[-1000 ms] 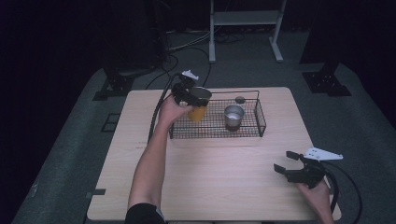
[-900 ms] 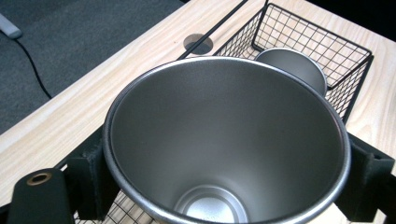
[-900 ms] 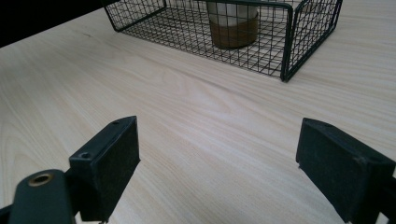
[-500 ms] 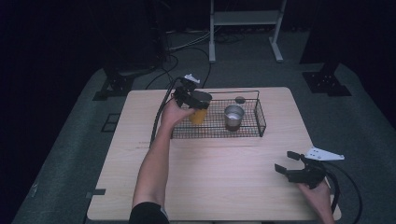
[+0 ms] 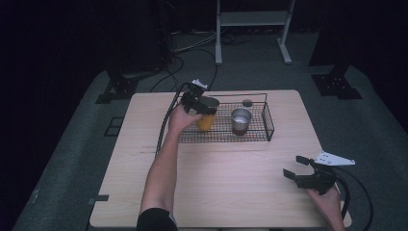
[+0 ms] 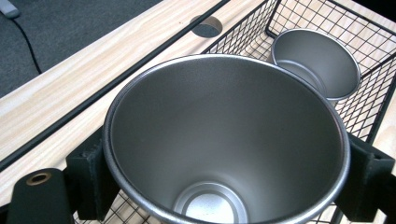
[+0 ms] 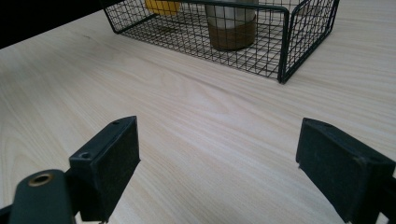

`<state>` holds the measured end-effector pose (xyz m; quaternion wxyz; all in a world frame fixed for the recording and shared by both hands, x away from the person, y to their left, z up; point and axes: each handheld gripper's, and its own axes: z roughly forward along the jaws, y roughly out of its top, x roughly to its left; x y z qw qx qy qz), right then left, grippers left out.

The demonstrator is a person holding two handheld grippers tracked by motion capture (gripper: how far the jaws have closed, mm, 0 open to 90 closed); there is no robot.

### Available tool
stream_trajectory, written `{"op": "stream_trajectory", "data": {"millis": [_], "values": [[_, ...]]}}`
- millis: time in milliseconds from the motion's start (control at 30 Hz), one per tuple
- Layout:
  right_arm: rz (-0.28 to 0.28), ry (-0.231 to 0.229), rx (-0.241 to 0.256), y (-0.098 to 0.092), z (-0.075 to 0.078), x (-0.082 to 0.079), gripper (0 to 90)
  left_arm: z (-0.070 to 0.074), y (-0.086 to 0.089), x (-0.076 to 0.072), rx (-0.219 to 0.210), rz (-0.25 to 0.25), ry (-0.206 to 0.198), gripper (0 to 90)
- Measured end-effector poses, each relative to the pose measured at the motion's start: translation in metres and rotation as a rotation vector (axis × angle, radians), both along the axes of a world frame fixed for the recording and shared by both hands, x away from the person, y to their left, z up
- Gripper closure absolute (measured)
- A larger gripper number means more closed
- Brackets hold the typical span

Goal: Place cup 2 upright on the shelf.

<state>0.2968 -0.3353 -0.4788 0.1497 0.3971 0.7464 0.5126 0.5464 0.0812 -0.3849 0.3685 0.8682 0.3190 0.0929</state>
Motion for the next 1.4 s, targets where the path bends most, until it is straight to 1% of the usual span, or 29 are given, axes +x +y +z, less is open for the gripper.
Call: {"op": "stream_trajectory", "data": {"millis": [100, 233, 333, 433, 500, 600, 633, 1033, 1133, 1233, 1333, 1400], "values": [[0.001, 0.0, -0.001, 0.0, 0.0, 0.0, 12.5, -0.003, -0.004, 0.0, 0.007, 0.002, -0.003, 11.8], [0.001, -0.001, 0.001, 0.0, 0.0, 0.0, 12.5, -0.008, -0.008, 0.001, 0.021, -0.001, 0.01, 11.7], [0.002, -0.001, 0.0, 0.0, 0.001, 0.0, 12.5, -0.012, -0.01, 0.001, 0.023, -0.001, 0.025, 11.7], [0.003, -0.001, 0.001, -0.001, 0.001, -0.001, 12.5, -0.015, -0.01, 0.0, 0.025, 0.003, 0.021, 11.8], [0.004, -0.001, 0.002, 0.0, 0.001, -0.001, 12.6, -0.019, -0.009, 0.0, 0.022, 0.006, 0.031, 11.8], [0.006, -0.002, 0.001, 0.0, 0.001, -0.001, 12.5, -0.023, -0.006, -0.002, 0.025, 0.008, 0.036, 11.7], [0.007, -0.003, -0.001, 0.0, 0.001, -0.001, 12.6, -0.023, -0.005, -0.003, 0.016, 0.012, 0.032, 11.8], [0.016, -0.003, -0.005, 0.004, 0.001, 0.0, 12.5, -0.025, 0.001, -0.013, 0.019, 0.012, 0.035, 10.7], [0.017, -0.003, -0.006, 0.004, 0.001, 0.0, 12.5, -0.025, 0.002, -0.015, 0.013, 0.014, 0.038, 9.1], [0.018, -0.002, -0.009, 0.005, 0.001, 0.0, 12.6, -0.026, 0.003, -0.017, 0.012, 0.017, 0.036, 8.3], [0.02, -0.001, -0.01, 0.006, 0.001, 0.0, 12.6, -0.027, 0.005, -0.019, 0.014, 0.015, 0.026, 8.3], [0.022, -0.002, -0.01, 0.006, 0.001, 0.0, 12.5, -0.027, 0.005, -0.021, 0.018, 0.017, 0.028, 8.1]]}}
